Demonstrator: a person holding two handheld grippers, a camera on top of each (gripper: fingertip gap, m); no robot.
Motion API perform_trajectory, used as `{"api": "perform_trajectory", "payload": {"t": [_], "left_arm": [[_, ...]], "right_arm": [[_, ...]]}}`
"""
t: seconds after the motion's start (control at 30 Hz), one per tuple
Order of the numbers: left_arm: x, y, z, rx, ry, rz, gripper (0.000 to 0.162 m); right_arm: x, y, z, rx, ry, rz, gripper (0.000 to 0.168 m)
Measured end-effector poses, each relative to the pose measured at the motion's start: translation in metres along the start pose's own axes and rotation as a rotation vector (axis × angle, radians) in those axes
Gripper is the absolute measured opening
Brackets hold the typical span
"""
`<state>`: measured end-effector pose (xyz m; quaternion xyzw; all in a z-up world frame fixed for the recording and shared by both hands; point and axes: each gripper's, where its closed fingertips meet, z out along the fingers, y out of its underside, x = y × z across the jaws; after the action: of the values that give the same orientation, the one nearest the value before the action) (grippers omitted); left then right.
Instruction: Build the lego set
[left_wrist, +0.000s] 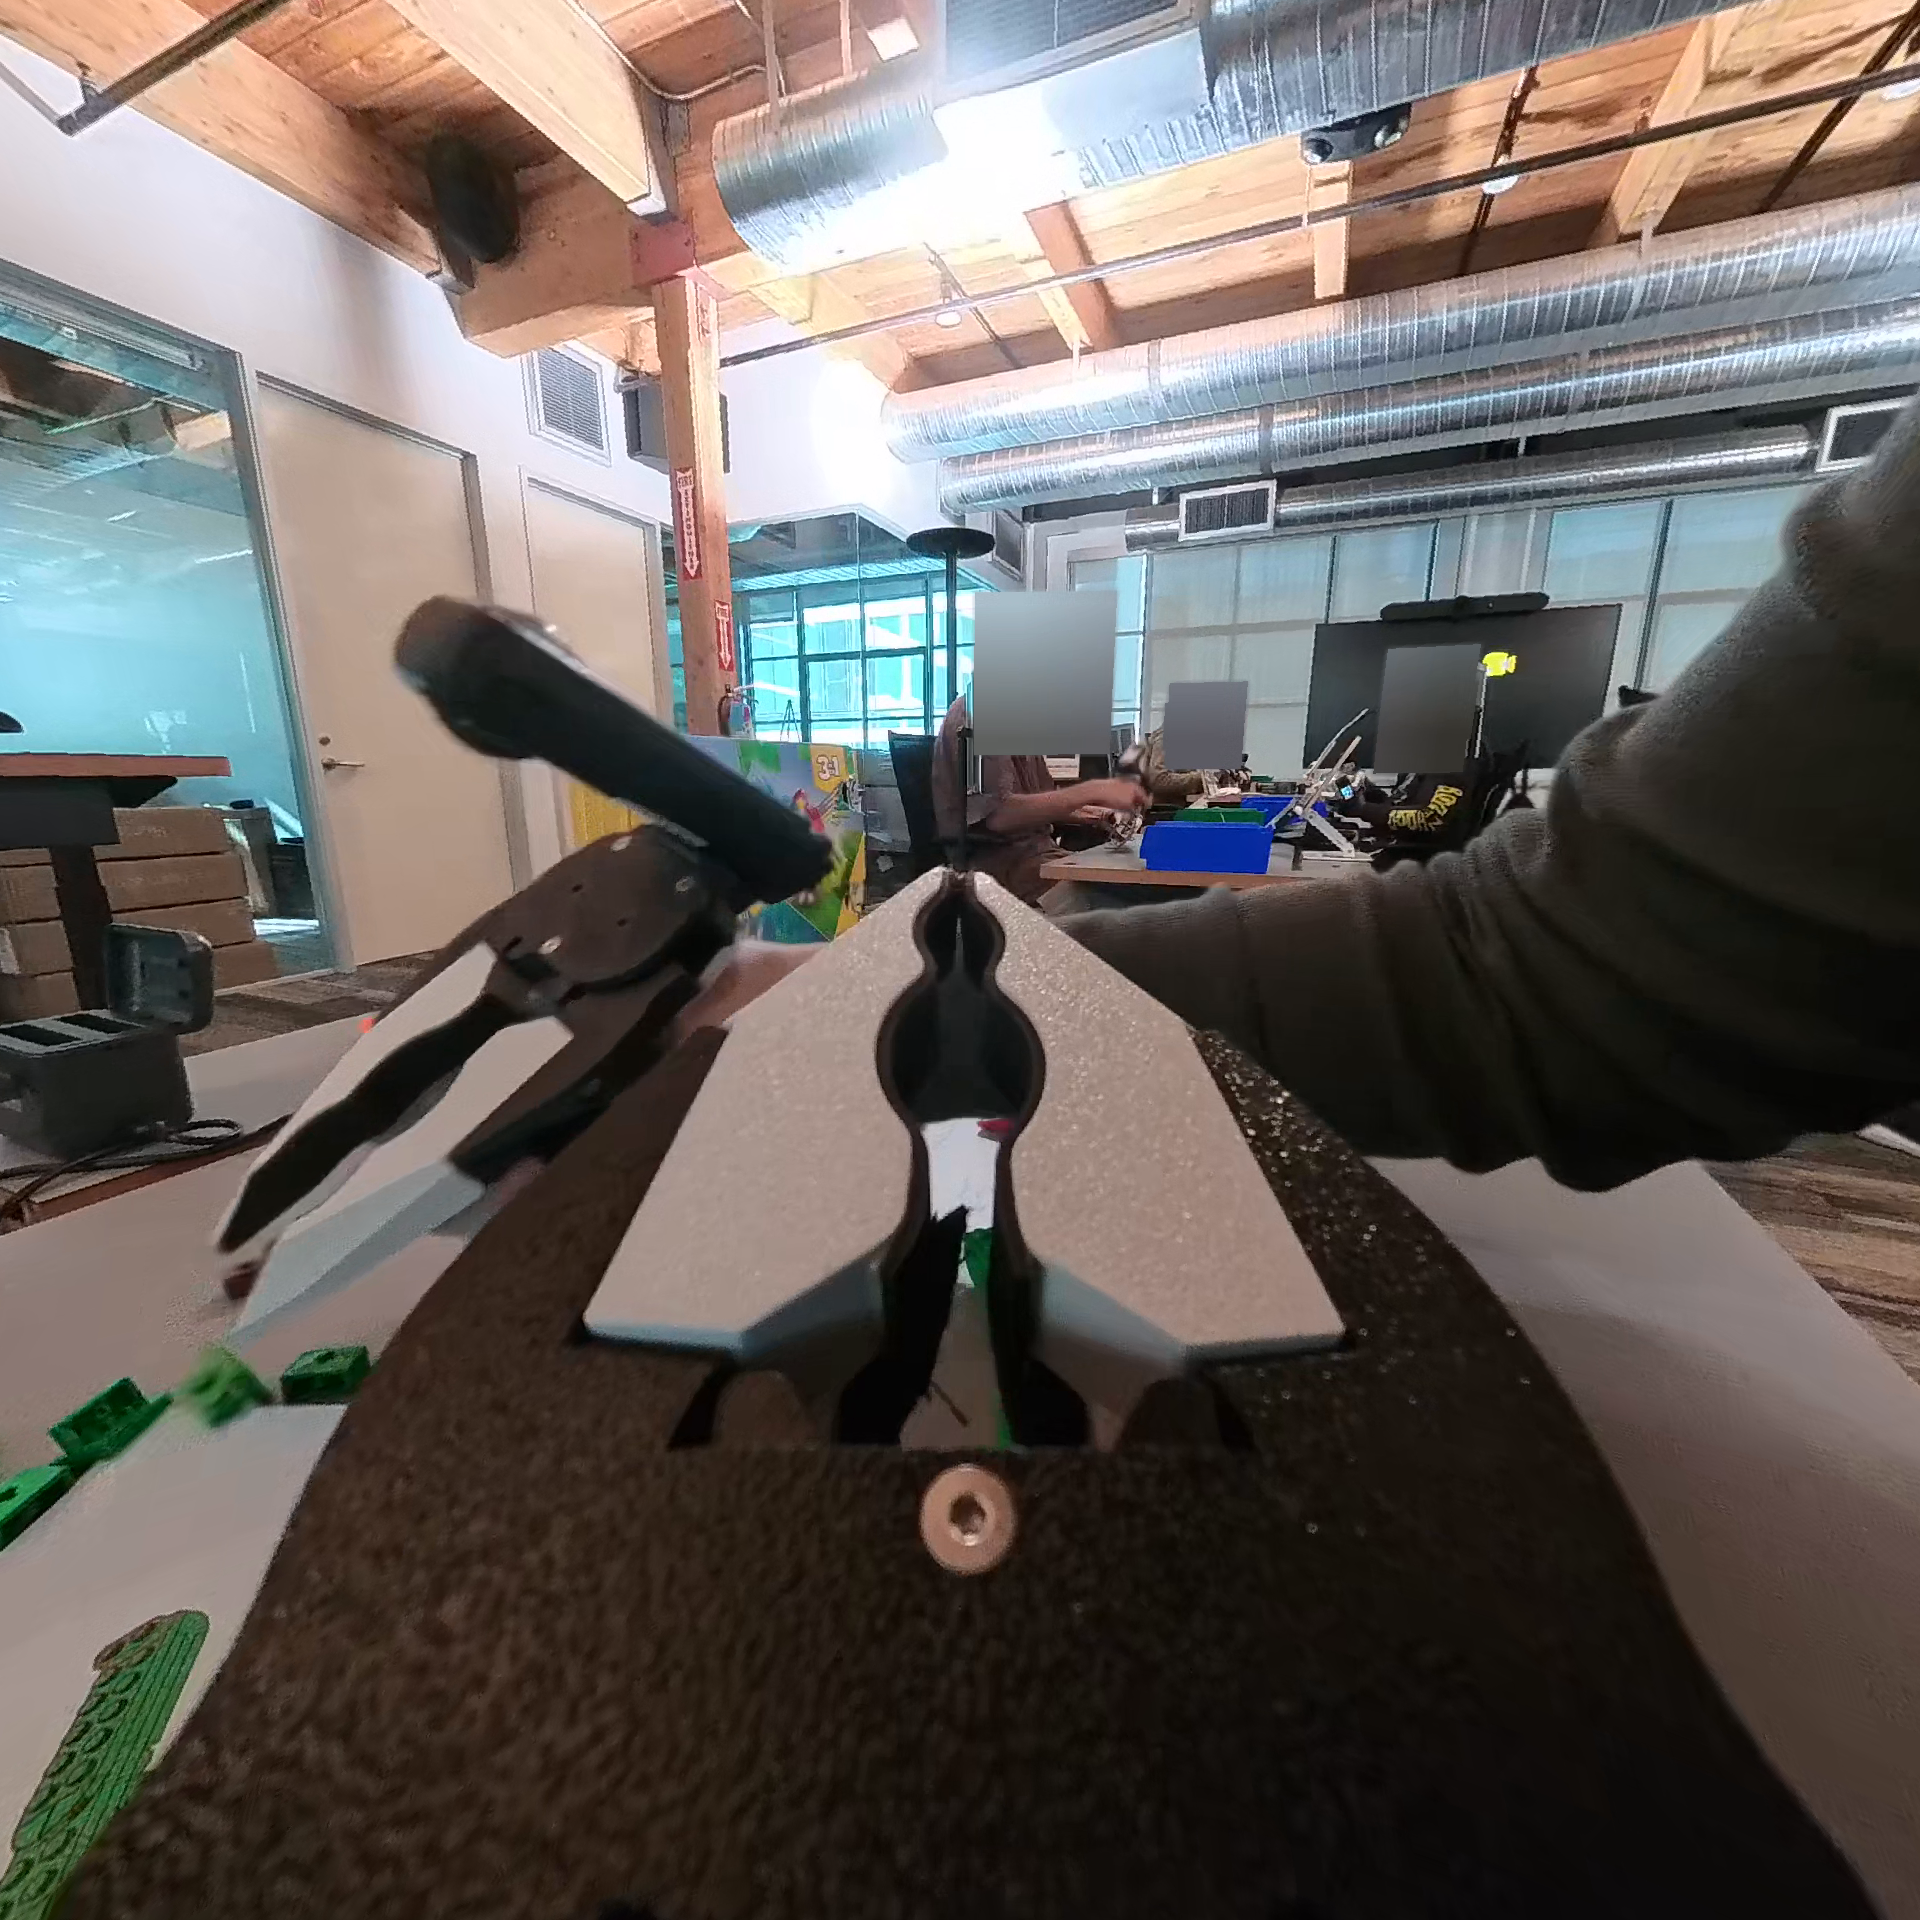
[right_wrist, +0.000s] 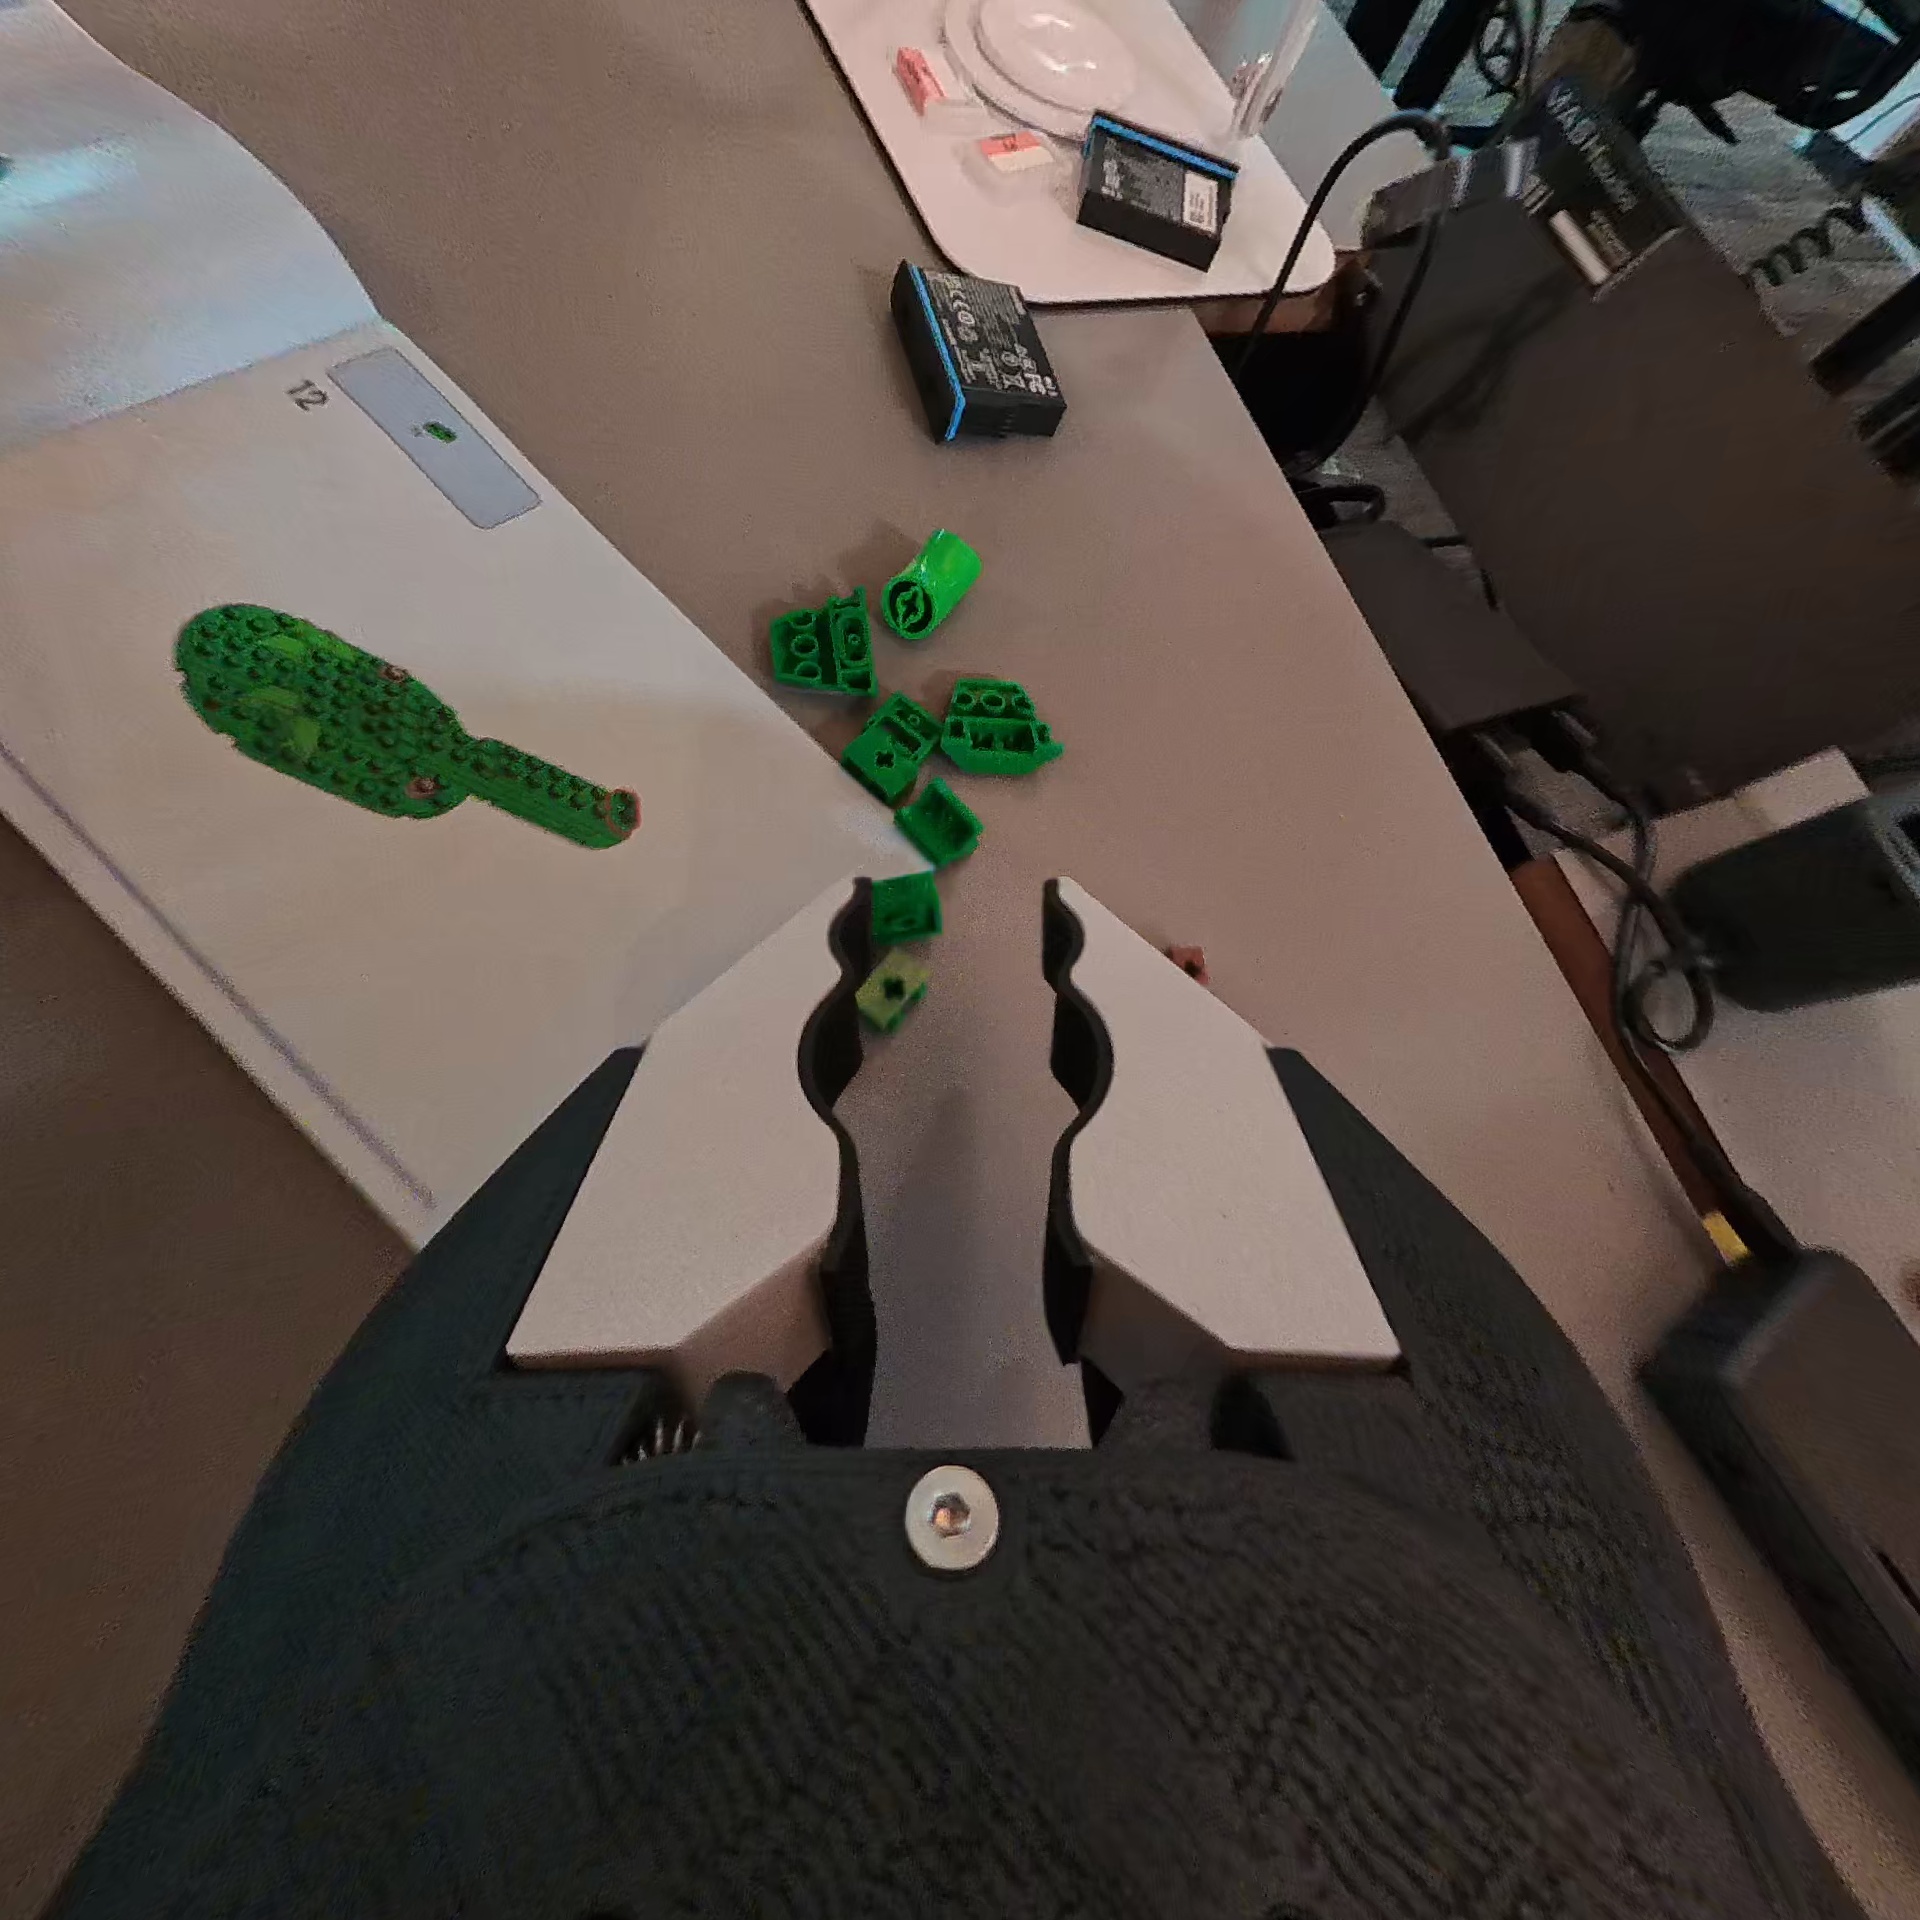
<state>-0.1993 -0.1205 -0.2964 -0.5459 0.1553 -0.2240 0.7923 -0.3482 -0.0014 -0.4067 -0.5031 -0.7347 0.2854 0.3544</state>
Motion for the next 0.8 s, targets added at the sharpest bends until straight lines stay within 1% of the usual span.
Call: {"api": "perform_trajectory", "payload": {"t": [0.07, 0.17, 0.23, 0.3, 0.37, 0.4, 0.47, 0.53, 0.63, 0.7, 0.8], "left_arm": [[0.000, 0.000, 0.000, 0.001, -0.001, -0.002, 0.000], [-0.001, 0.000, 0.000, 0.001, -0.002, -0.003, 0.000], [0.000, 0.001, 0.001, -0.003, -0.002, -0.004, 0.000], [0.000, 0.001, 0.001, -0.005, -0.002, -0.004, 0.000], [0.000, 0.002, 0.001, -0.006, 0.001, -0.009, 0.000], [0.001, 0.002, 0.002, -0.006, 0.002, -0.009, 0.000], [0.001, 0.002, 0.002, -0.007, 0.002, -0.007, 0.000], [0.001, 0.002, 0.002, -0.006, 0.003, -0.008, 0.000], [0.001, 0.002, 0.001, -0.006, 0.004, -0.011, 0.000], [0.001, 0.002, 0.001, -0.006, 0.006, -0.011, 0.000], [0.001, 0.002, 0.001, -0.005, 0.007, -0.014, 0.000]], "right_arm": [[-0.001, 0.004, -0.026, -0.003, 0.028, 0.009, 0.038], [0.008, 0.025, -0.091, -0.025, 0.138, 0.057, 0.037], [0.017, 0.053, -0.143, -0.069, 0.230, 0.141, 0.032], [0.022, 0.093, -0.191, -0.157, 0.302, 0.236, 0.025], [0.016, 0.135, -0.228, -0.270, 0.329, 0.312, 0.021], [0.009, 0.151, -0.240, -0.314, 0.326, 0.342, 0.021], [-0.011, 0.170, -0.250, -0.351, 0.265, 0.385, 0.019], [-0.026, 0.183, -0.251, -0.377, 0.226, 0.392, 0.016], [-0.029, 0.198, -0.246, -0.406, 0.224, 0.419, 0.017], [-0.028, 0.200, -0.239, -0.397, 0.221, 0.450, 0.019], [-0.027, 0.206, -0.234, -0.427, 0.225, 0.416, 0.017]]}}
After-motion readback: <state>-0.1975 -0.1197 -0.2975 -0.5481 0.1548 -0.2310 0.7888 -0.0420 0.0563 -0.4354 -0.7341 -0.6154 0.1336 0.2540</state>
